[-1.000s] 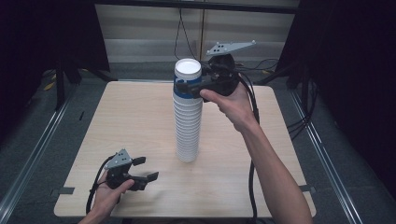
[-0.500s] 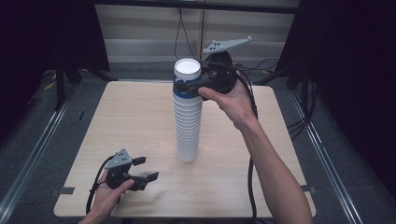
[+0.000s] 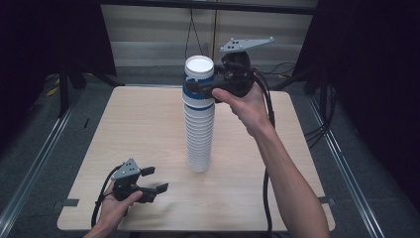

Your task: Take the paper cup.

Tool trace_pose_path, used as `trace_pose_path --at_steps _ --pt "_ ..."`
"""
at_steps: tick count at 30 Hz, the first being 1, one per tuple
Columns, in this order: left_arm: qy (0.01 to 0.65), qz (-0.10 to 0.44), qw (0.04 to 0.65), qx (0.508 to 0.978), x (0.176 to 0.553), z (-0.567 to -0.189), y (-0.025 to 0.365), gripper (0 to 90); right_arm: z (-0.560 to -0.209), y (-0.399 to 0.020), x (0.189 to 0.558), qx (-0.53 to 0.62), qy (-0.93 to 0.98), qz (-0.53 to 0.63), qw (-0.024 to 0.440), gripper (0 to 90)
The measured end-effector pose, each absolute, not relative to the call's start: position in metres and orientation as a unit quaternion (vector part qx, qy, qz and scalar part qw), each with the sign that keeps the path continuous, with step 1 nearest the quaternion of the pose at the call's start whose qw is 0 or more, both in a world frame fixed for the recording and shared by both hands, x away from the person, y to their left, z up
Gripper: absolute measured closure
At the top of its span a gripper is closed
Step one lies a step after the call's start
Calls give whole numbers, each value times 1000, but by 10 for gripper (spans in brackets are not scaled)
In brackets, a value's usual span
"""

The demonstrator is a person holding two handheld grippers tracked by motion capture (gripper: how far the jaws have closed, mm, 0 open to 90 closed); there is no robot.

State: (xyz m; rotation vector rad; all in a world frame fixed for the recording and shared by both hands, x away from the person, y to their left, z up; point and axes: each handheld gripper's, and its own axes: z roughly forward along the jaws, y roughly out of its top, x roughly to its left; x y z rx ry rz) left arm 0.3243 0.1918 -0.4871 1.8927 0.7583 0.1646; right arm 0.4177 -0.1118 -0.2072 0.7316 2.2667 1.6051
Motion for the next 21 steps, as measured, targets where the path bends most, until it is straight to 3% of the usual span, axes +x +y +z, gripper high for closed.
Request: trace_pose_path --at_steps 21 --pt "314 70 519 792 324 -487 191 174 -192 -117 409 242 740 608 157 253"
